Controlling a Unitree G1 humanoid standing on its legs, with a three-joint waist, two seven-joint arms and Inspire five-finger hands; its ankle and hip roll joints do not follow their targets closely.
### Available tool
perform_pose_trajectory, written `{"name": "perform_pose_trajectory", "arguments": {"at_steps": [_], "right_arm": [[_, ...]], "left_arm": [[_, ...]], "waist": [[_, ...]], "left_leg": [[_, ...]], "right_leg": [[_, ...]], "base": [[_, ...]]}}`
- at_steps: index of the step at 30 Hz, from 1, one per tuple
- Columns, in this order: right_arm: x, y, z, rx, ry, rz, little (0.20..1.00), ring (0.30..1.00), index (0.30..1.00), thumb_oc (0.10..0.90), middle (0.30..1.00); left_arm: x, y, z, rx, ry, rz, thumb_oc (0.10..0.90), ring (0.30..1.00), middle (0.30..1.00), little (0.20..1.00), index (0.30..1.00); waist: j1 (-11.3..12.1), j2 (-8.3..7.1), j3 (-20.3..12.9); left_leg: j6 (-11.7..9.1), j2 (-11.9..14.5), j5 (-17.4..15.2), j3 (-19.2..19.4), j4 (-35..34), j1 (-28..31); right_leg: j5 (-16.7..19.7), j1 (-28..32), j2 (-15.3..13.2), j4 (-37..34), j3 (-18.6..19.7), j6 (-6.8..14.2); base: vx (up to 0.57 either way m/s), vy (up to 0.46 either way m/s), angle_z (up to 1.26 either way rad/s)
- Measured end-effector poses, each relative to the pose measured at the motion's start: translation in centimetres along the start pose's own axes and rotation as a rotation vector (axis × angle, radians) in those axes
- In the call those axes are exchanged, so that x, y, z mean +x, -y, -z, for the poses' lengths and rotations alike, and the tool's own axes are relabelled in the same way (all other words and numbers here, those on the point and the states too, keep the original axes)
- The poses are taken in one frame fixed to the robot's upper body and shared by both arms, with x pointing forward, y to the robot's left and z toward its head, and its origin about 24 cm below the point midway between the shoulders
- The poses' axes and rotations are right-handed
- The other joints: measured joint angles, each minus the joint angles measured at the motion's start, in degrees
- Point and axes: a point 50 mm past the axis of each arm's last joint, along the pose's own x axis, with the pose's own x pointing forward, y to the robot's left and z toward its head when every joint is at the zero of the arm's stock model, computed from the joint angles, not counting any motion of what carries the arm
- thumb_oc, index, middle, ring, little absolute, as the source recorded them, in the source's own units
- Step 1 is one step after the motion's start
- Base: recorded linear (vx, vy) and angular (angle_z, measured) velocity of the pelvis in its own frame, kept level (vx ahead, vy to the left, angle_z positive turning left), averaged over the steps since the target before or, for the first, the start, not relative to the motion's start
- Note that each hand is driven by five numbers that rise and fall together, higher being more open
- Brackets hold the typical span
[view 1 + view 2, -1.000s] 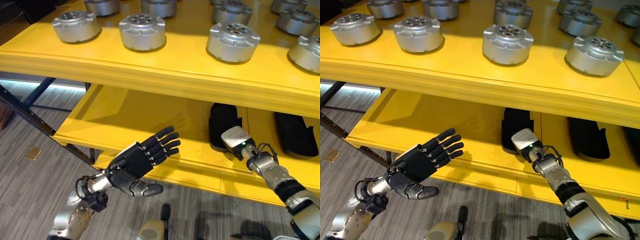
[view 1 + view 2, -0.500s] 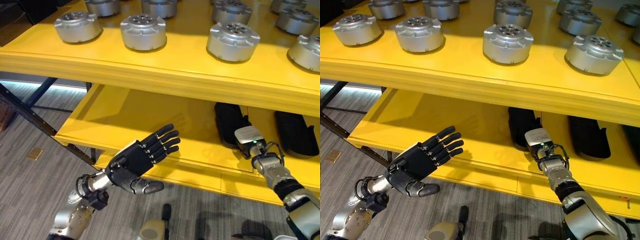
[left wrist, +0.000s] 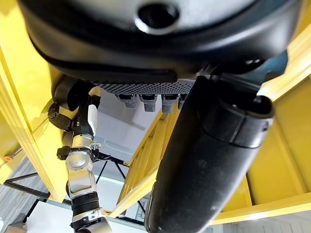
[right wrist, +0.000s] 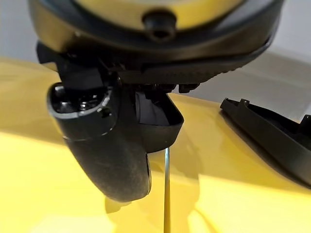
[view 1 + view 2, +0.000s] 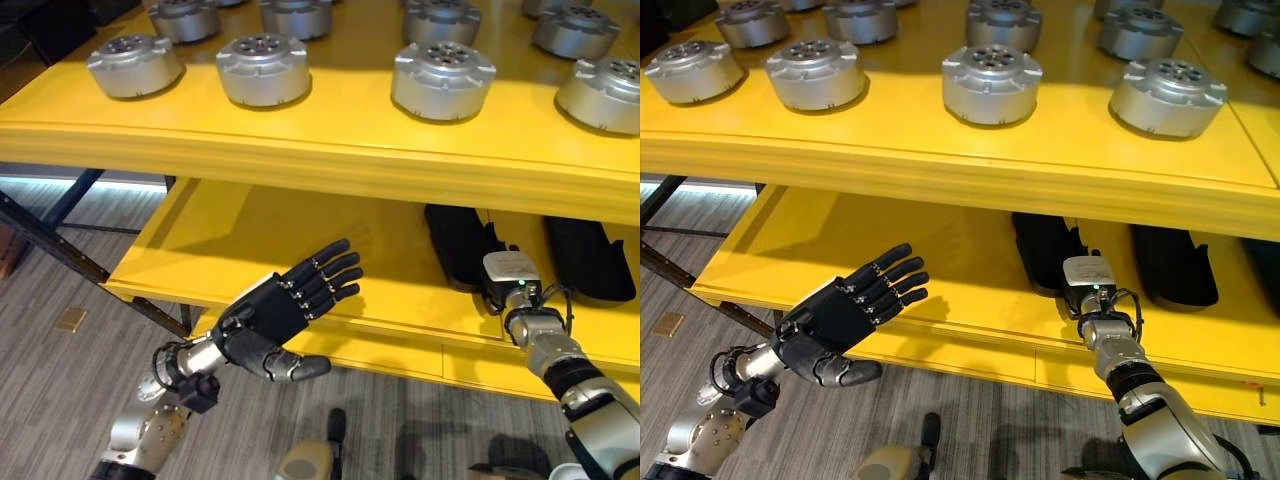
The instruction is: Move parts from the plastic box to the shelf.
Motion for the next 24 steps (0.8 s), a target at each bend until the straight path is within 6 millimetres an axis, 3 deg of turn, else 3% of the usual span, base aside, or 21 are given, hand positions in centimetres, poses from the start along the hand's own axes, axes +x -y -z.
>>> {"name": "perform_pose_trajectory", "arguments": {"at_steps": [9, 17, 24], "right_arm": [[0.2, 0.8, -1.3, 0.111, 0.045, -0.034, 1.0, 1.0, 1.0, 0.9, 1.0], [0.3, 0.6, -1.8, 0.435, -0.009, -0.131, 1.0, 1.0, 1.0, 0.9, 1.0], [0.3, 0.5, -2.1, 0.523, -0.012, -0.156, 1.0, 1.0, 1.0, 0.9, 1.0]], "left_arm": [[0.1, 0.0, 0.0, -0.001, 0.008, -0.018, 0.9, 1.0, 1.0, 1.0, 1.0], [0.6, 0.2, 0.5, -0.021, 0.05, -0.017, 0.9, 1.0, 1.0, 1.0, 1.0], [0.8, 0.3, 0.7, -0.033, 0.069, -0.017, 0.9, 1.0, 1.0, 1.0, 1.0]], "waist": [[-1.2, 0.04, 0.0], [-1.5, 0.06, 0.0], [-1.5, 0.06, 0.0]], "left_leg": [[0.0, 0.1, -0.1, 0.3, 0.0, 0.1], [-0.1, 0.4, -0.2, 0.6, 0.0, 0.9], [-0.2, 0.8, -0.2, 0.6, 0.1, 0.9]], "right_leg": [[0.0, 0.0, 0.1, -0.1, 0.2, 0.0], [0.0, 0.5, 0.3, -0.1, 0.6, -0.1], [-0.1, 0.5, 0.7, 0.0, 0.6, -0.3]], "base": [[0.0, 0.002, 0.0], [0.0, 0.004, -0.02], [0.01, 0.0, 0.0]]}}
